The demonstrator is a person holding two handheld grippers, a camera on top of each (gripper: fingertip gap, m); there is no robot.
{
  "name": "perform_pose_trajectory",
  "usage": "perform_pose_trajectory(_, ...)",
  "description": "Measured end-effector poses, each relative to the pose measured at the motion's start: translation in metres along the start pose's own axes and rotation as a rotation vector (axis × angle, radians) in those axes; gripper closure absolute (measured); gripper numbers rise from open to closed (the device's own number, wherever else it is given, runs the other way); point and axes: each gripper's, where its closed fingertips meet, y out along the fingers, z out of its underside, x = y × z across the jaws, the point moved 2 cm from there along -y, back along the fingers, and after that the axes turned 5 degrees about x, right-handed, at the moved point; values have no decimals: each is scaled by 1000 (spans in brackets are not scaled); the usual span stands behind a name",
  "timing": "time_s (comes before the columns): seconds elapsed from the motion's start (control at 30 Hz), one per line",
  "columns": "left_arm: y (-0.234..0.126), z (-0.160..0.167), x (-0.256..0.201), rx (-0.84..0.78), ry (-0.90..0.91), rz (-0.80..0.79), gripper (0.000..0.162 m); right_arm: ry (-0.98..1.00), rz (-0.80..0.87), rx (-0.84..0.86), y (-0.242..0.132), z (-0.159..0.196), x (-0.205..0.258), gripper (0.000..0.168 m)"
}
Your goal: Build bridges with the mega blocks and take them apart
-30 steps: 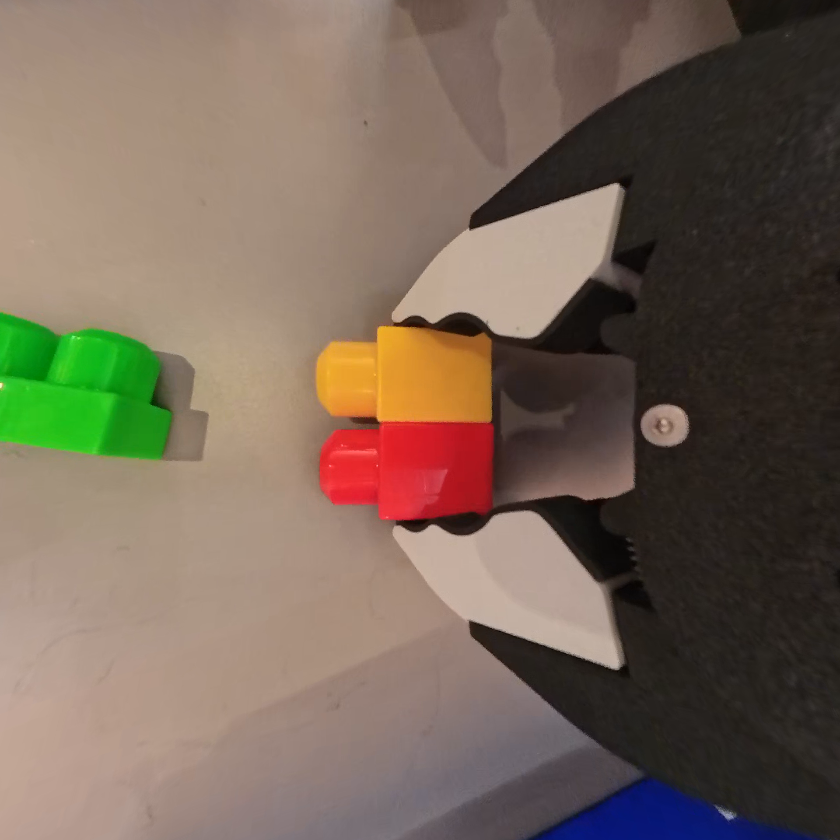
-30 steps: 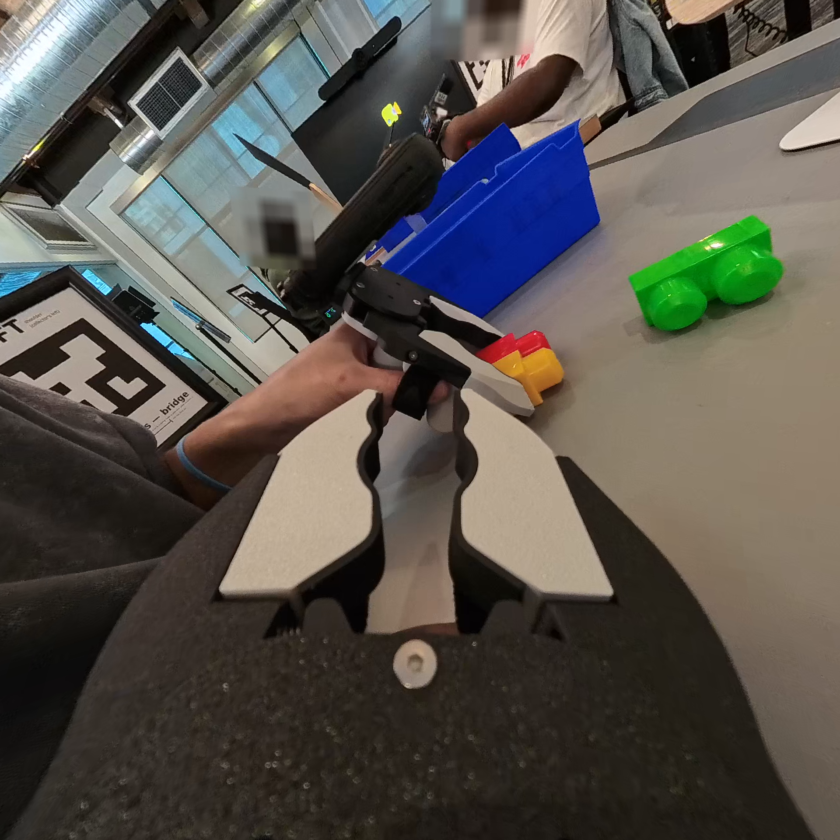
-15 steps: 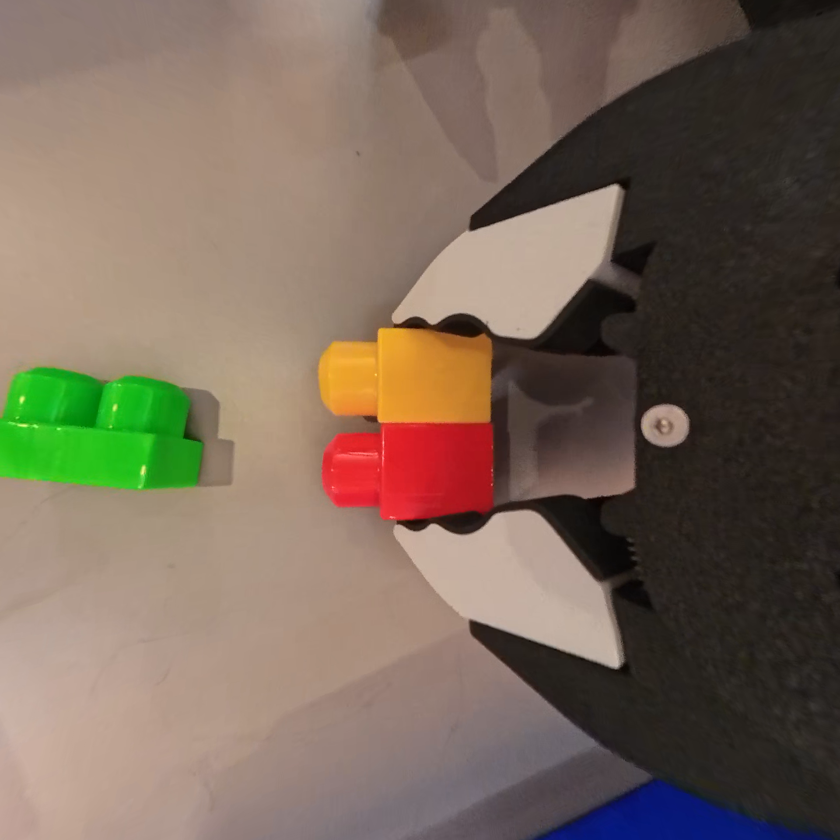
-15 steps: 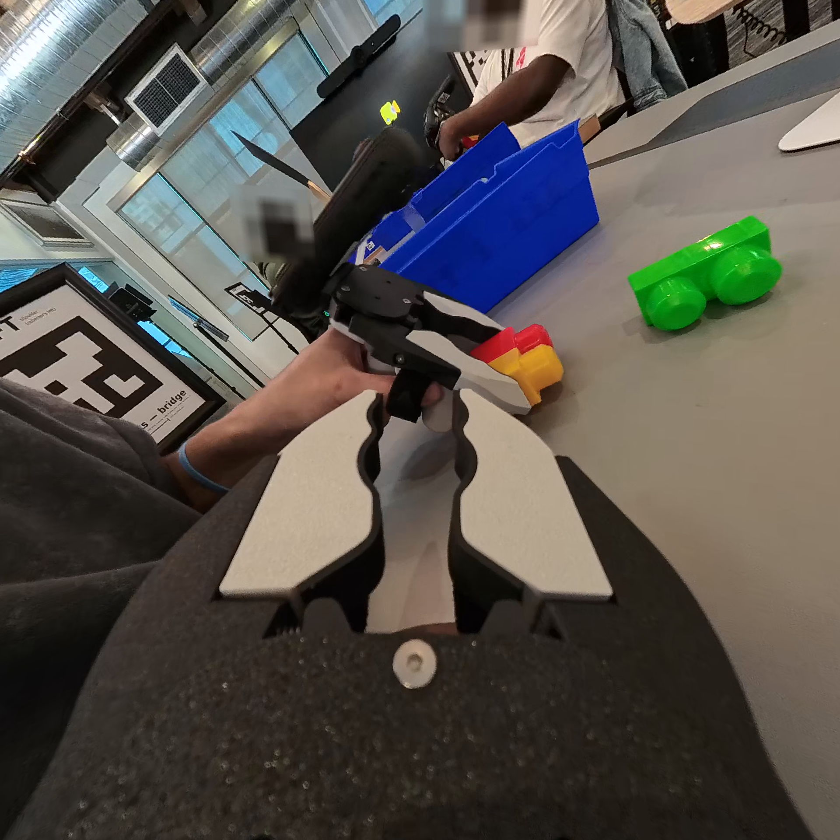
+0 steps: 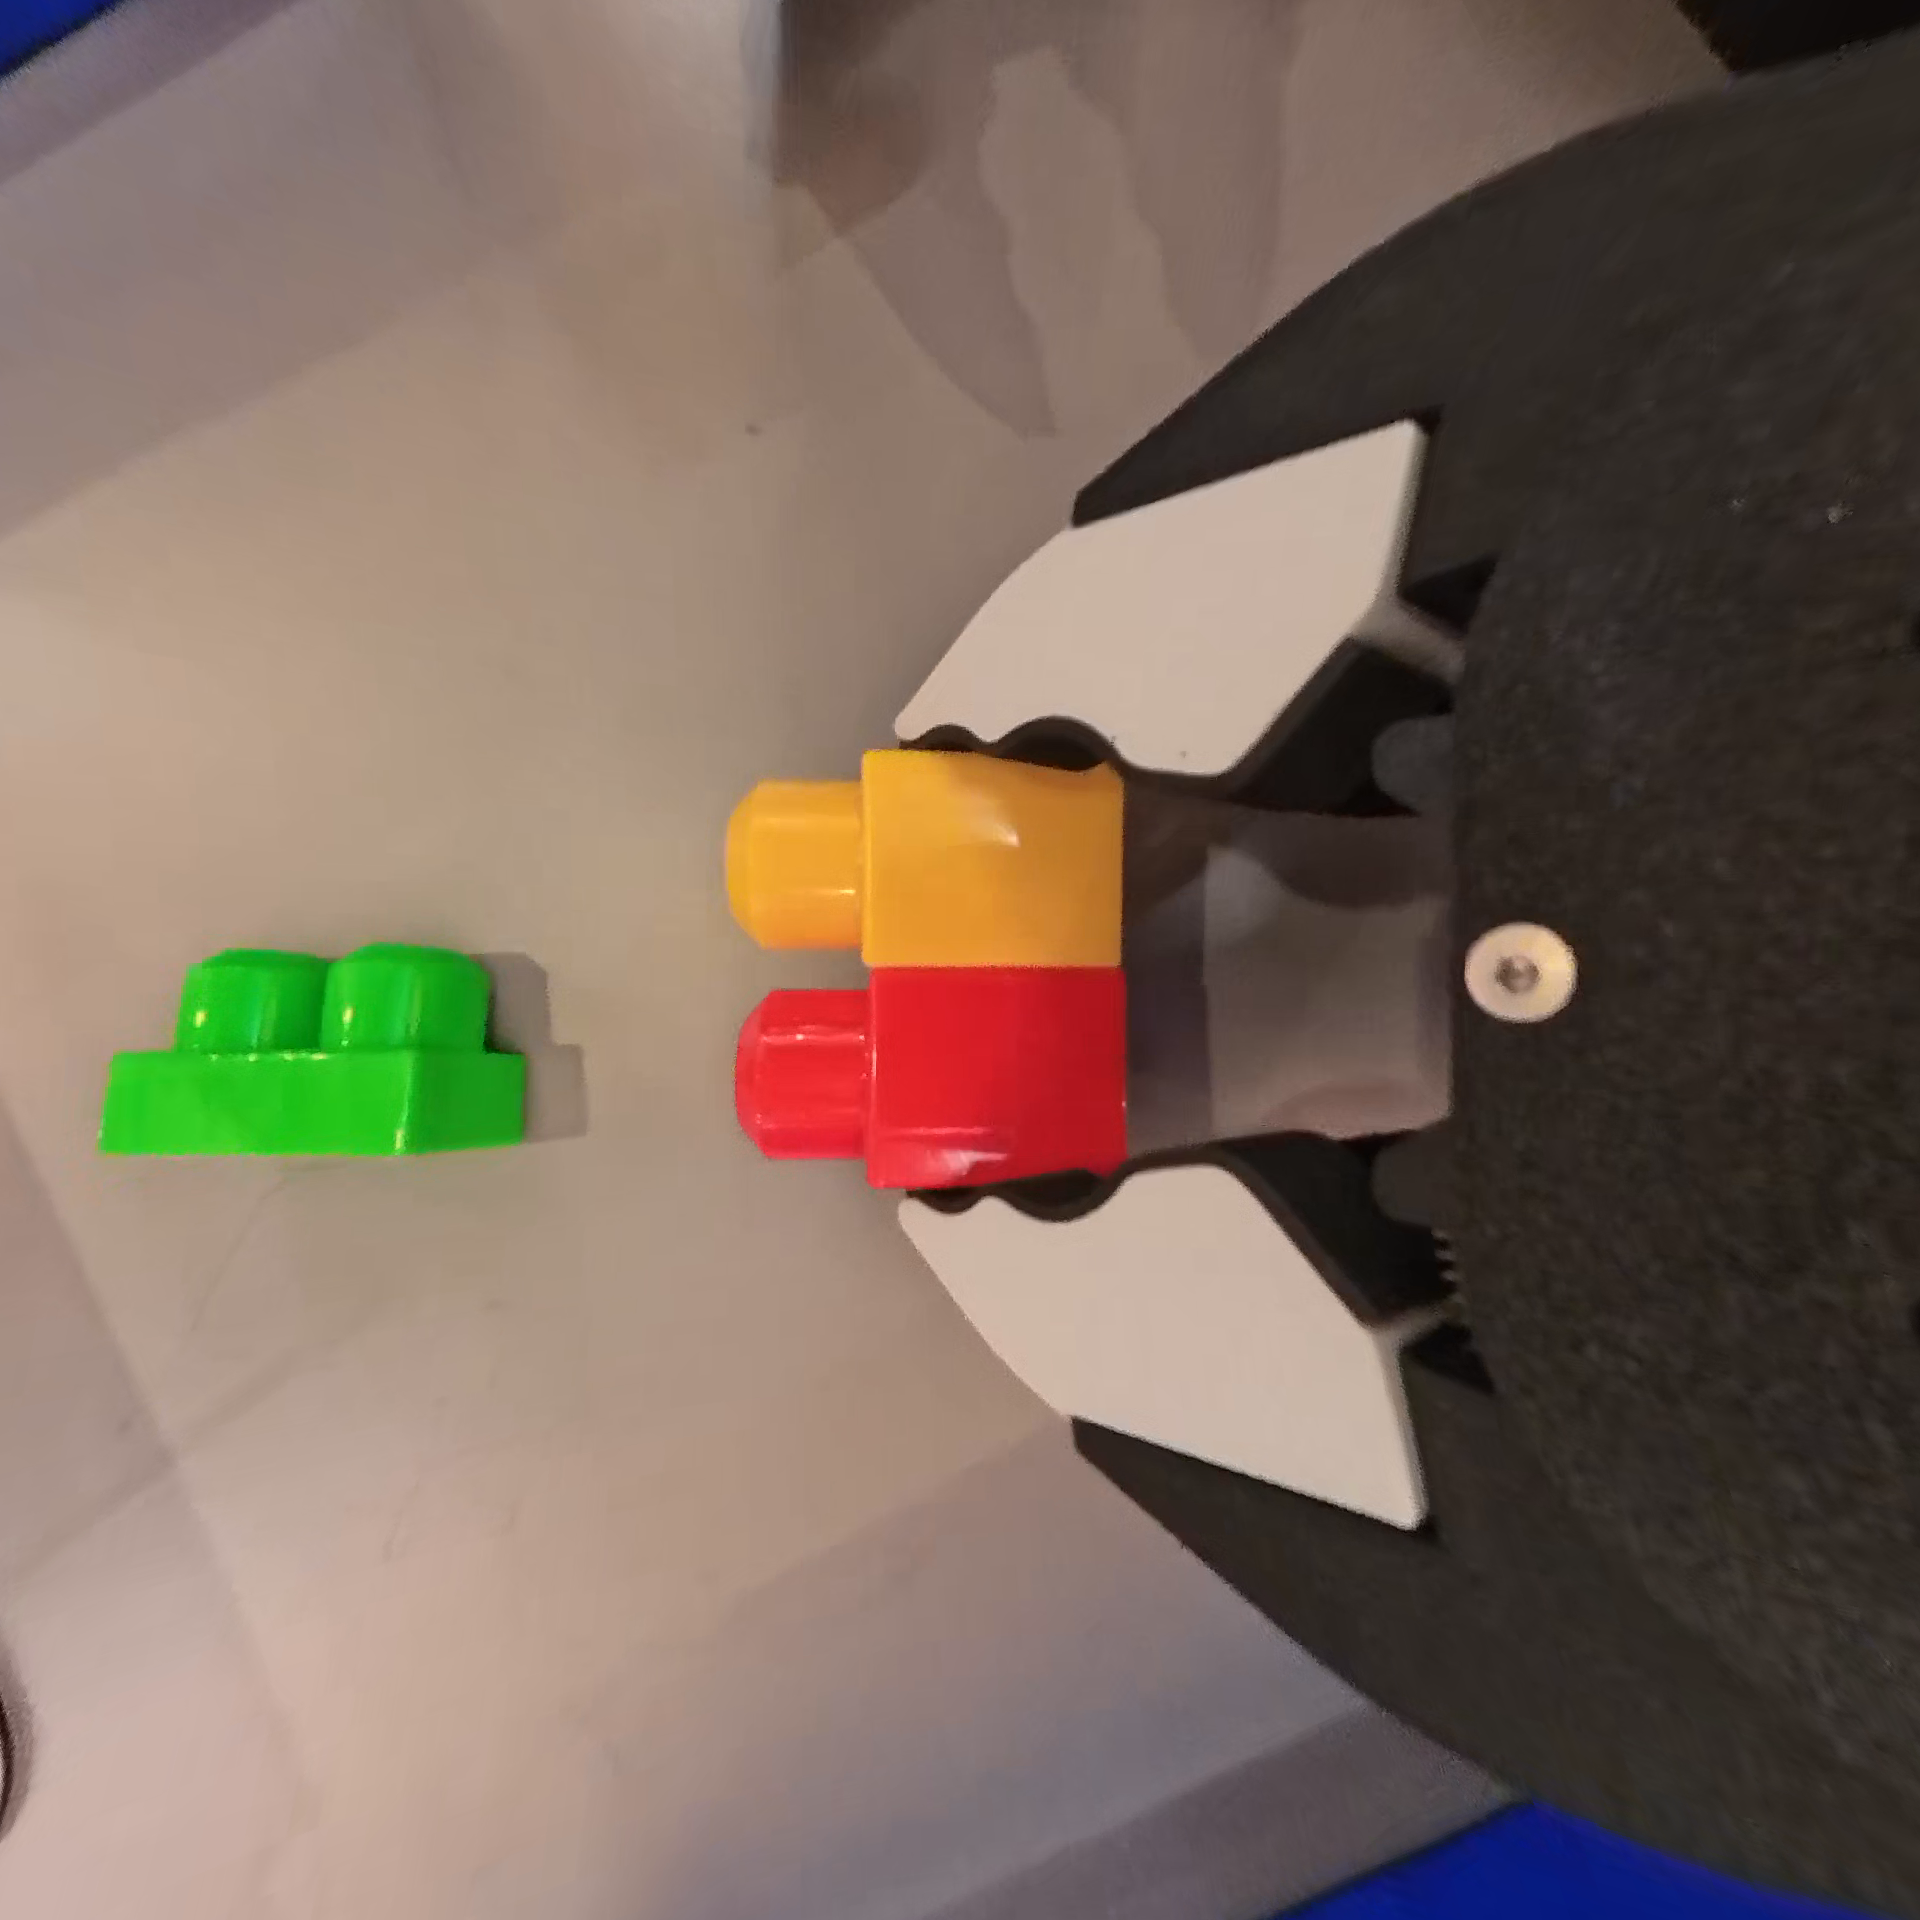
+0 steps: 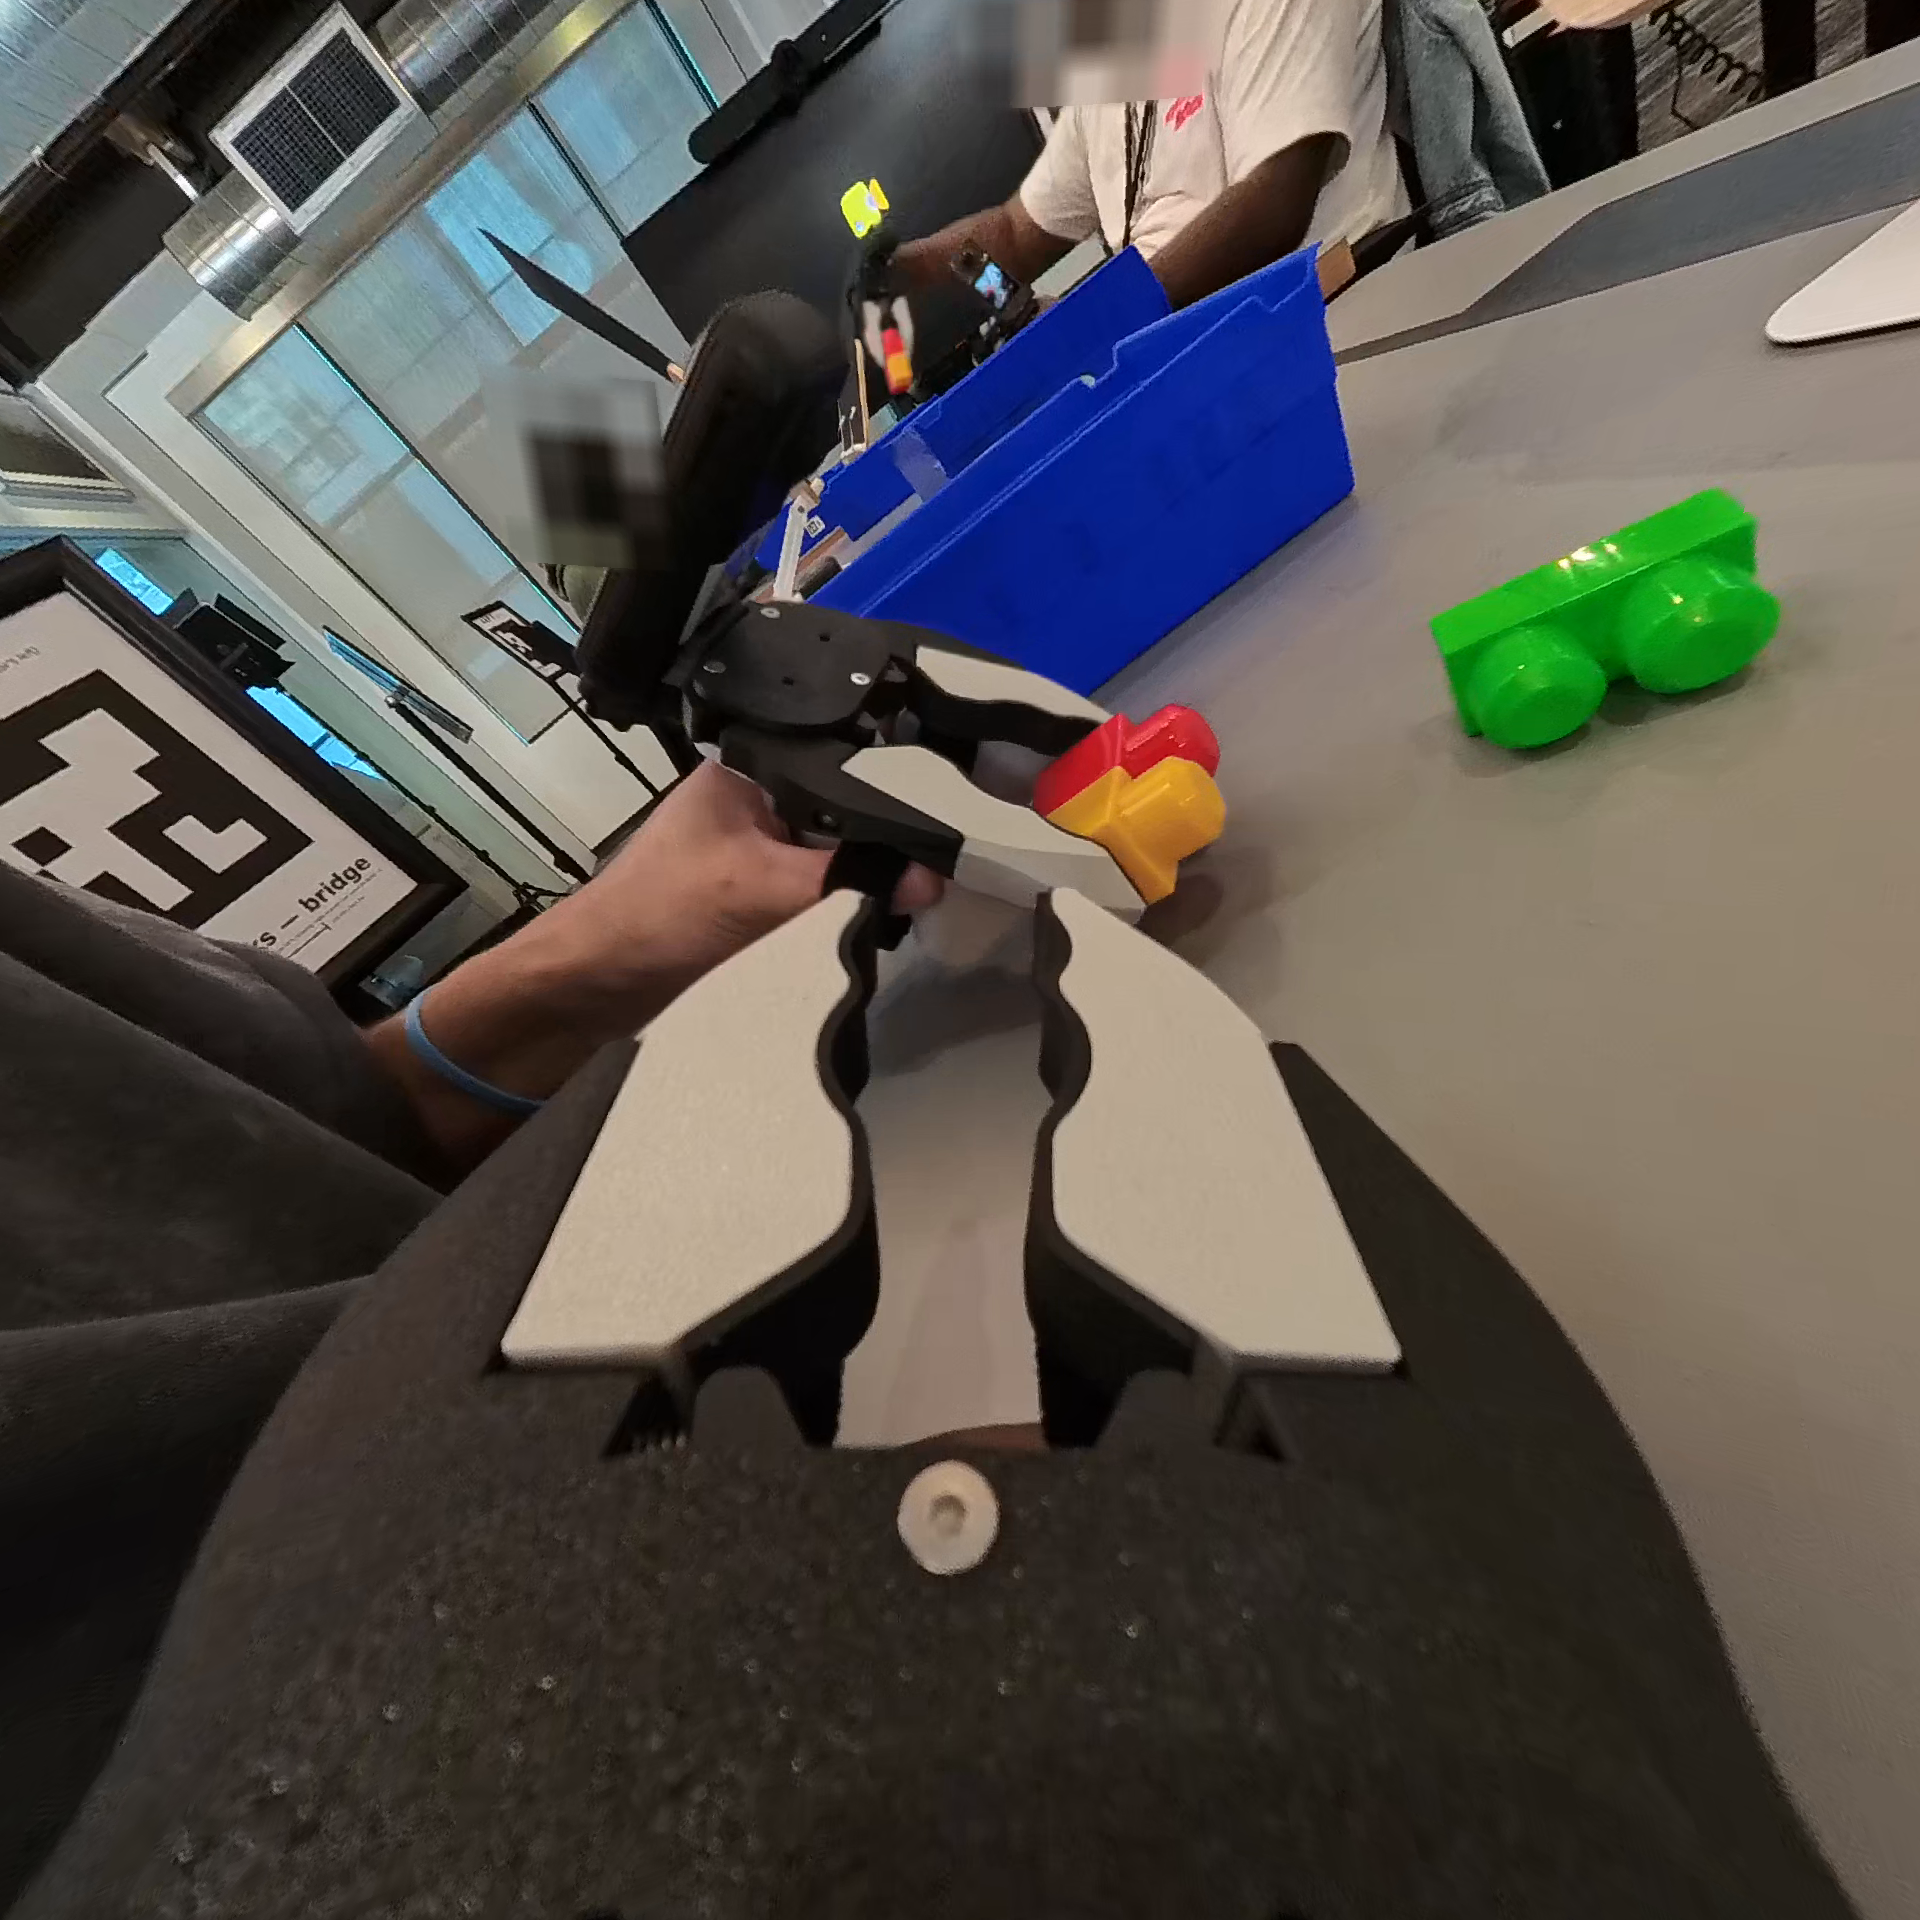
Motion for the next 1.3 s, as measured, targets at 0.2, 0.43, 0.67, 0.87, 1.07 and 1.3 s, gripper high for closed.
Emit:
perform_pose_trajectory(0.2,-19,-1,6,-49,-1,16,86,-68,156,79,-1,-6,-9,136)
perform_pose_trajectory(0.43,-35,-4,11,-136,69,85,87,-199,484,291,22,-43,-70,109)
perform_pose_trajectory(0.67,-48,2,5,-221,1,256,87,-341,542,568,81,-38,-145,88)
perform_pose_trajectory(0.87,-49,6,12,-245,-16,290,87,-407,561,663,97,-30,-163,101)
perform_pose_trajectory(1.07,-52,-4,10,-243,94,303,87,-530,493,672,82,-52,-128,101)
perform_pose_trajectory(1.3,-53,-28,3,-237,335,302,87,-863,253,844,38,-76,-29,101)
